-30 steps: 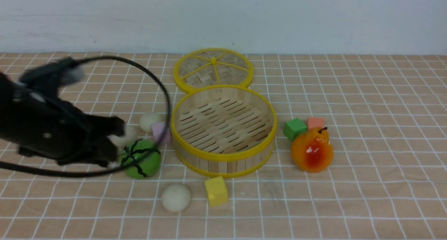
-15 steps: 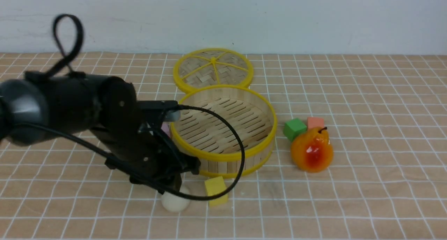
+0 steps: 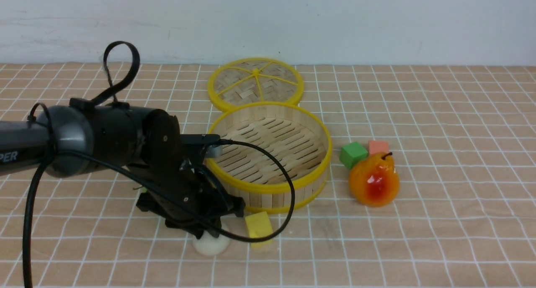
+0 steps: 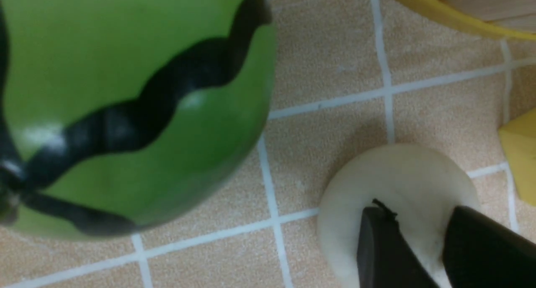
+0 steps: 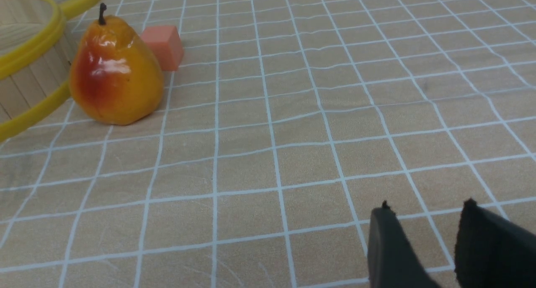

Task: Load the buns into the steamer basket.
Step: Use the left arm to grab a steamed stuffed bun, then use the left arm to put the steamed stuffed bun into the steamer

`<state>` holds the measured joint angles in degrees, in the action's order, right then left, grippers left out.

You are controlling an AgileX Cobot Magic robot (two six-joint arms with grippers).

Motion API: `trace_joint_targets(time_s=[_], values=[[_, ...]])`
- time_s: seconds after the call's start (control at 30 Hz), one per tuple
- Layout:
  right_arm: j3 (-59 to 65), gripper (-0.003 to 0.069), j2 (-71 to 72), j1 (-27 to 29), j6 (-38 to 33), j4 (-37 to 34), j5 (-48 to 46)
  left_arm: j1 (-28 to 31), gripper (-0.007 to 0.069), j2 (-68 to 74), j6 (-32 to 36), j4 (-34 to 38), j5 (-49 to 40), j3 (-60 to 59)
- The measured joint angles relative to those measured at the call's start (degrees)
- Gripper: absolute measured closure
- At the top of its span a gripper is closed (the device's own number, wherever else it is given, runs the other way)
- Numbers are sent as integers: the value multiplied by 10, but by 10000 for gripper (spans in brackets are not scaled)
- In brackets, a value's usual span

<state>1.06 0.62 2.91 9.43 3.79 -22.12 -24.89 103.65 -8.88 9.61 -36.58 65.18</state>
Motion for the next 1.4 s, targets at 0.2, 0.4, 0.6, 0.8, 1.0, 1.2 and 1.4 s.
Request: trace_joint_targets(time_s=[0.2, 0.4, 0.6, 0.8, 1.0, 1.2, 1.4], values=[[0, 418, 0, 0, 0, 0, 0, 0, 579, 0, 0, 0, -7, 1], [0, 418, 0, 0, 0, 0, 0, 0, 637, 0, 0, 0, -16, 1], [0, 418, 0, 0, 0, 0, 0, 0, 637, -17, 0, 6, -30, 1], [0, 418, 0, 0, 0, 0, 0, 0, 637, -73, 0, 4, -52, 6], [0, 418, 0, 0, 0, 0, 0, 0, 637, -87, 0, -11, -126, 87], [0, 418, 0, 0, 0, 0, 0, 0, 637, -87, 0, -11, -103, 156], [0, 418, 0, 0, 0, 0, 0, 0, 637, -43, 1, -7, -54, 203]])
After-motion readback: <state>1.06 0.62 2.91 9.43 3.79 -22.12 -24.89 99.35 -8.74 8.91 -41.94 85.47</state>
